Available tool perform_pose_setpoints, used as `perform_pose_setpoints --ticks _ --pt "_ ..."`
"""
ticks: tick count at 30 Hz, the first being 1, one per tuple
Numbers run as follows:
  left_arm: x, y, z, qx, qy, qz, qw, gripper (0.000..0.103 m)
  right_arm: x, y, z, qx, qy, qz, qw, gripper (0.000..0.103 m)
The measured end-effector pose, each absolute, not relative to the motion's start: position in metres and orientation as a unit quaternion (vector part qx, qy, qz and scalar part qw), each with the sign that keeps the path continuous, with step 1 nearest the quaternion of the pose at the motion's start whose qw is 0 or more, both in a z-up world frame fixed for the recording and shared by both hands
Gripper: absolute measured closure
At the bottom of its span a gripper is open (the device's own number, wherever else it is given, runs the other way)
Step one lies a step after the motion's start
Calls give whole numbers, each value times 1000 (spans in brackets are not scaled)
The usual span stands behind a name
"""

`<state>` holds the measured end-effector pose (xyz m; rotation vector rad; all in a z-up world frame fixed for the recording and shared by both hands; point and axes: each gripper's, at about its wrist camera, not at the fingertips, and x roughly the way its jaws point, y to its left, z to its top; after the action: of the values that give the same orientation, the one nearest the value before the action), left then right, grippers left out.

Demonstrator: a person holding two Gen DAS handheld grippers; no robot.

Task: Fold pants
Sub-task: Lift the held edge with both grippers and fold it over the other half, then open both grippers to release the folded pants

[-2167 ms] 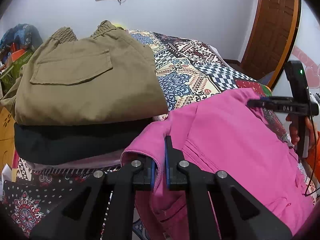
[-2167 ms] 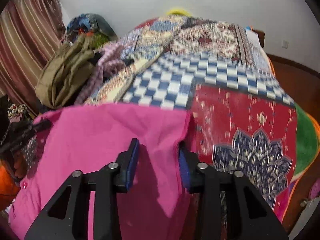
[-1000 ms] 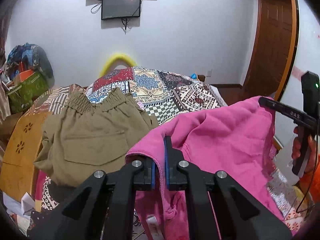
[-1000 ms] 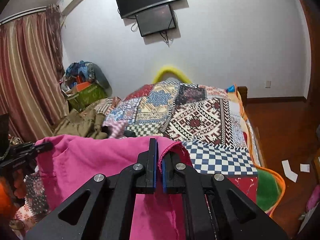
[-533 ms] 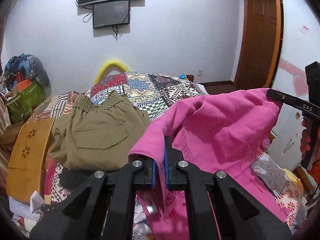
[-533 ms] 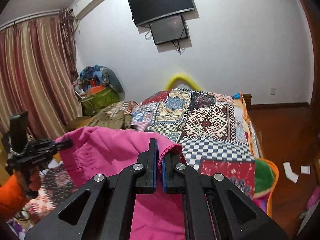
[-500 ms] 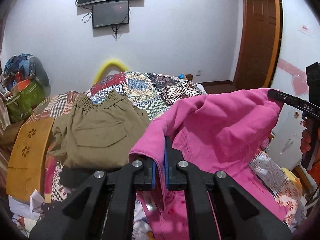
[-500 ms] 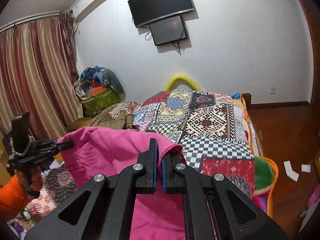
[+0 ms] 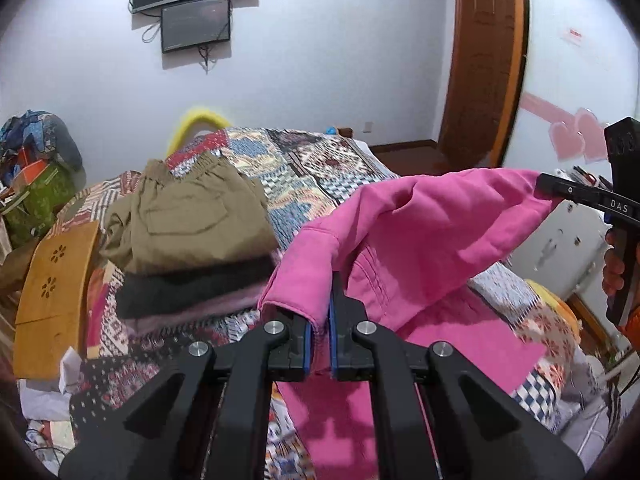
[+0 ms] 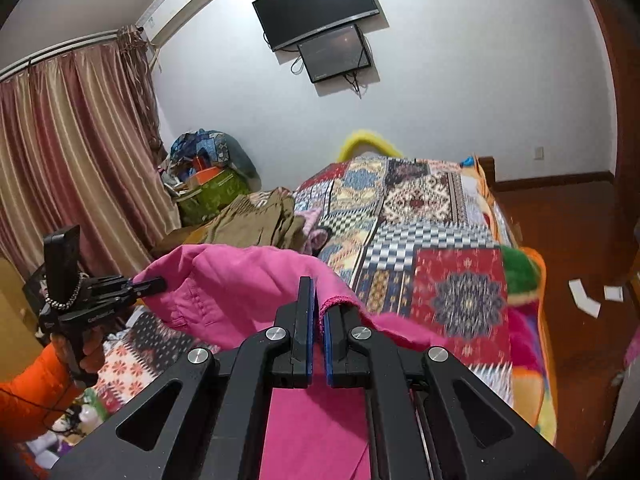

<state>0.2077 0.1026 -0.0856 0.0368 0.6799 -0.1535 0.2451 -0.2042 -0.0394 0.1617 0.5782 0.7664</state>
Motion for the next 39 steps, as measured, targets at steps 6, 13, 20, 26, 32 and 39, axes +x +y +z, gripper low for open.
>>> perform_pose_setpoints --ticks 6,13,20,26,32,39 --pt "183 95 -102 23 345 -83 935 97 221 -216 -65 78 313 361 875 100" --pt "161 93 -132 17 365 -95 926 97 203 -219 -98 74 353 355 863 100" --pt "144 92 -153 10 382 -102 919 96 188 -218 -118 64 382 360 849 100" --pt "132 91 -166 20 390 -100 915 95 179 -223 -129 56 399 358 842 100" --pt "127 95 -176 13 400 -96 911 85 170 -219 -136 41 411 362 836 100" --pt "116 102 -185 20 413 -72 908 66 167 -216 -148 12 439 360 823 98"
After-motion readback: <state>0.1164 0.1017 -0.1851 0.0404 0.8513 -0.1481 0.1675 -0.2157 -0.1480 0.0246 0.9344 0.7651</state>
